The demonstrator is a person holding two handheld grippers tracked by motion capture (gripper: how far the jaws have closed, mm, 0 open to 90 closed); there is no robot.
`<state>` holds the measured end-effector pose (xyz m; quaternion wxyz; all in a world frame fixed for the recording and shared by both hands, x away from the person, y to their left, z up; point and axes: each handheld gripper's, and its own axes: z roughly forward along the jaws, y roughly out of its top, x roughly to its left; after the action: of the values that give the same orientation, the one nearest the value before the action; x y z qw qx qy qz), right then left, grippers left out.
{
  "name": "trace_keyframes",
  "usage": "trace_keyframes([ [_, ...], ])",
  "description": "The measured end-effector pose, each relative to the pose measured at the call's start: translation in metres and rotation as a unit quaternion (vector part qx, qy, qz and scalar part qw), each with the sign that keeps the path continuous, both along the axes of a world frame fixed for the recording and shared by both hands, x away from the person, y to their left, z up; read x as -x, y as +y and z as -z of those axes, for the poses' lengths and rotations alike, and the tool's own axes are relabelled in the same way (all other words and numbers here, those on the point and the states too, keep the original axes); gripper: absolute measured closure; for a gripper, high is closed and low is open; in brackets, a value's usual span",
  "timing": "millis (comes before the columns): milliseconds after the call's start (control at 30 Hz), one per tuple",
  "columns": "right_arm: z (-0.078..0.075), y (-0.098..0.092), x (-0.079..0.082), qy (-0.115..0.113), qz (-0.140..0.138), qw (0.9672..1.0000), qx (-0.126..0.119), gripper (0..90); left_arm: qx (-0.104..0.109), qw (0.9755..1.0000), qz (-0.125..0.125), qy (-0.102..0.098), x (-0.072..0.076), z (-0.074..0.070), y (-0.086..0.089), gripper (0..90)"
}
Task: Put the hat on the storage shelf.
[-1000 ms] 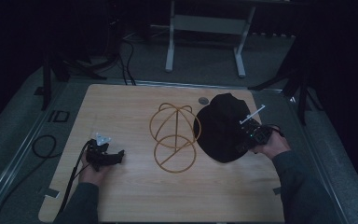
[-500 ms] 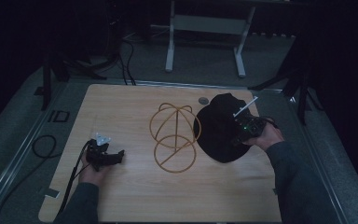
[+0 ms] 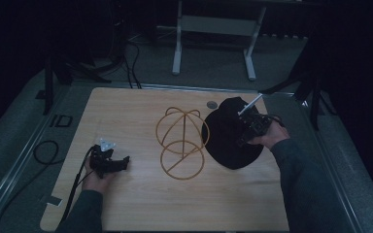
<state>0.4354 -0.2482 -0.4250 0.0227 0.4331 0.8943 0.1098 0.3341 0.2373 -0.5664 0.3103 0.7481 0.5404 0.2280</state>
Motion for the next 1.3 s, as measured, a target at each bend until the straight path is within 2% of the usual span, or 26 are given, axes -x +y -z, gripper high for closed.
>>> trace_keyframes([
  [400,-0.008,0.010,-0.022,0.025,0.027,0.9992,0.017,43.8,0.000,1.0000,0.001,0.000,0.000,0.000,0.000,13.6],
  [500,-0.006,0.016,-0.027,0.033,0.037,0.9983,0.030,43.3,-0.001,1.0000,0.001,0.000,0.000,0.000,0.000,13.6],
  [667,-0.003,0.025,-0.035,0.045,0.052,0.9969,0.037,43.6,0.000,1.0000,0.002,0.000,0.000,0.000,0.000,13.6],
  [800,0.002,0.031,-0.041,0.051,0.077,0.9944,0.051,45.5,0.000,1.0000,0.003,-0.001,0.000,0.000,0.000,13.6],
  [1000,0.009,0.032,-0.049,0.063,0.106,0.9904,0.062,53.6,0.000,1.0000,0.003,0.000,0.001,0.000,0.000,13.6],
  [1133,0.014,0.032,-0.051,0.070,0.110,0.9892,0.068,61.8,0.000,1.0000,0.003,0.000,0.001,0.000,0.000,13.6],
  [1300,0.015,0.032,-0.054,0.077,0.109,0.9891,0.062,73.0,0.000,1.0000,0.003,-0.001,0.001,0.000,0.000,13.6],
])
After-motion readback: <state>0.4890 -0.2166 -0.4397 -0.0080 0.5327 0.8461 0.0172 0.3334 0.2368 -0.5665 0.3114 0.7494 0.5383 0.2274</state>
